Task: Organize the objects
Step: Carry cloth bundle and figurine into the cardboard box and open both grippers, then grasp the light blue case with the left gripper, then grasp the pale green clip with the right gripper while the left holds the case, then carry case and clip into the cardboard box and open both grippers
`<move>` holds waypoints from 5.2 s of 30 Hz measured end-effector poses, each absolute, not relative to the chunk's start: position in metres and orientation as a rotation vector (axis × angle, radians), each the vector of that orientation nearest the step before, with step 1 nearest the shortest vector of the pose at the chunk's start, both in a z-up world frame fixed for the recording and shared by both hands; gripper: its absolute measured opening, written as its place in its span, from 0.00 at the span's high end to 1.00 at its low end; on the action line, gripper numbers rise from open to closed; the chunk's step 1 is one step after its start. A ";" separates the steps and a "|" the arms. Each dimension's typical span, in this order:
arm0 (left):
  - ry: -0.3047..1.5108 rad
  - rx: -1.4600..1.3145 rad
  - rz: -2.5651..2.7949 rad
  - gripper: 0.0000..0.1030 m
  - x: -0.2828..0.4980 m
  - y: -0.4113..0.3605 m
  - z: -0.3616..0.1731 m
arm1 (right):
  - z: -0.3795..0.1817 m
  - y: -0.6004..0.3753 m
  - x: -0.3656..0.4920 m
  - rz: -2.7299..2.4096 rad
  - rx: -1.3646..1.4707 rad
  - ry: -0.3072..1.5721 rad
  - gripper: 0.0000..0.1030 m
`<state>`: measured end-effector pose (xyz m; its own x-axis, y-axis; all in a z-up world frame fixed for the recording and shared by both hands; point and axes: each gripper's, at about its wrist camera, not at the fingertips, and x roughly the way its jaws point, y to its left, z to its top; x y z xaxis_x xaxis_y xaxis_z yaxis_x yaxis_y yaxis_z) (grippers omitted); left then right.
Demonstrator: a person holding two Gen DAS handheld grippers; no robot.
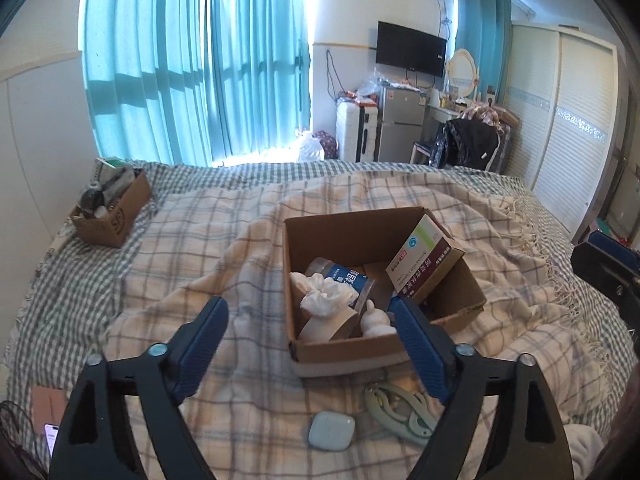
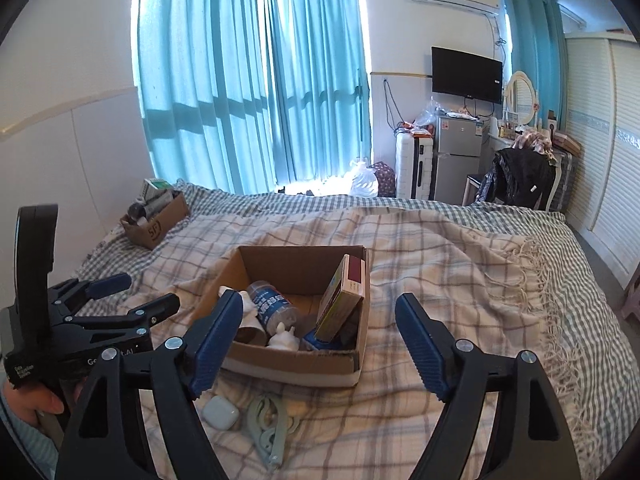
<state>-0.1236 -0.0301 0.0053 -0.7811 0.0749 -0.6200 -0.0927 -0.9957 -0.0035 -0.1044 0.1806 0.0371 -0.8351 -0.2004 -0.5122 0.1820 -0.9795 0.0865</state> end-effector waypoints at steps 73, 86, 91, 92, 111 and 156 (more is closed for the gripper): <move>-0.081 -1.335 2.827 0.50 -0.098 -0.066 -0.184 | -0.181 0.078 -0.131 -2.511 1.328 0.295 0.38; -0.169 -1.315 2.783 0.50 -0.098 -0.070 -0.187 | -0.173 0.086 -0.127 -2.507 1.316 0.224 0.74; -0.202 -1.273 2.768 0.50 -0.096 -0.071 -0.183 | -0.163 0.087 -0.120 -2.496 1.292 0.179 0.79; -0.208 -1.256 2.770 0.50 -0.094 -0.072 -0.181 | -0.159 0.087 -0.117 -2.497 1.278 0.171 0.80; -0.166 -1.242 2.704 0.50 -0.076 -0.045 -0.130 | -0.079 0.102 -0.073 -2.582 0.994 0.100 0.84; -0.013 -1.192 2.651 0.50 -0.282 0.020 -0.091 | -0.050 0.160 -0.308 -2.650 0.970 -0.111 0.84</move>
